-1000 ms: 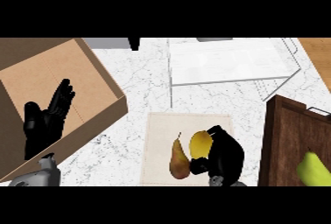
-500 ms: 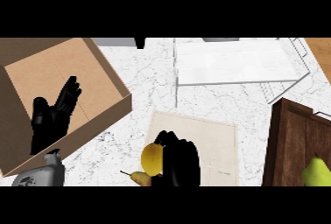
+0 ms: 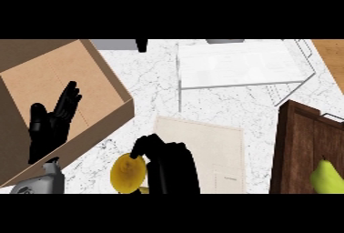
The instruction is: Pick the lemon from the placemat and place it in the tiered shelf
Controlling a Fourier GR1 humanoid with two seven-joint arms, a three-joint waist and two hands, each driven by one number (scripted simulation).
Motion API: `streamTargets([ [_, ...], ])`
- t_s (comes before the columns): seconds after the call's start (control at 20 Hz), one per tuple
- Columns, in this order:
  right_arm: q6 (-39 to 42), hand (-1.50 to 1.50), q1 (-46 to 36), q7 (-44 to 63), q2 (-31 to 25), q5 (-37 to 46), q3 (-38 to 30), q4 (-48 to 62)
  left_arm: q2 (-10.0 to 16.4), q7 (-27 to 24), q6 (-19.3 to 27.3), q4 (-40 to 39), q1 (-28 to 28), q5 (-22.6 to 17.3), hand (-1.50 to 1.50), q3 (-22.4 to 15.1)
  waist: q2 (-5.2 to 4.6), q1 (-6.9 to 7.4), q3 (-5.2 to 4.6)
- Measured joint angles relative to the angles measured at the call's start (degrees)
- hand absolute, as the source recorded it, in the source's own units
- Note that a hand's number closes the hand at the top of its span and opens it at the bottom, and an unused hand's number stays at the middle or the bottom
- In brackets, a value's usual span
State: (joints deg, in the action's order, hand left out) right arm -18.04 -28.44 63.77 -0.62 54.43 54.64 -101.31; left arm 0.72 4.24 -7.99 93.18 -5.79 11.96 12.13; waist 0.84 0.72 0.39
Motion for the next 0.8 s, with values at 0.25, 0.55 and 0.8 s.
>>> streamTargets([
  [0.25,1.63,1.50,-4.58,3.00,-0.13,4.76,-2.66,-3.50,-0.13,-0.77,0.19,0.29,0.81,0.08,0.00,0.95,0.28,-0.95,0.01],
  [0.55,5.49,1.50,-10.19,5.20,-0.21,10.07,-8.30,-6.31,-0.09,-0.16,0.04,0.99,1.47,0.26,0.00,1.24,0.40,-1.70,0.00],
  [0.8,8.92,1.50,-15.61,5.50,-0.20,12.96,-14.61,-6.75,-0.20,-0.07,-0.21,1.16,1.65,0.00,0.00,1.49,0.30,-1.79,-0.02],
])
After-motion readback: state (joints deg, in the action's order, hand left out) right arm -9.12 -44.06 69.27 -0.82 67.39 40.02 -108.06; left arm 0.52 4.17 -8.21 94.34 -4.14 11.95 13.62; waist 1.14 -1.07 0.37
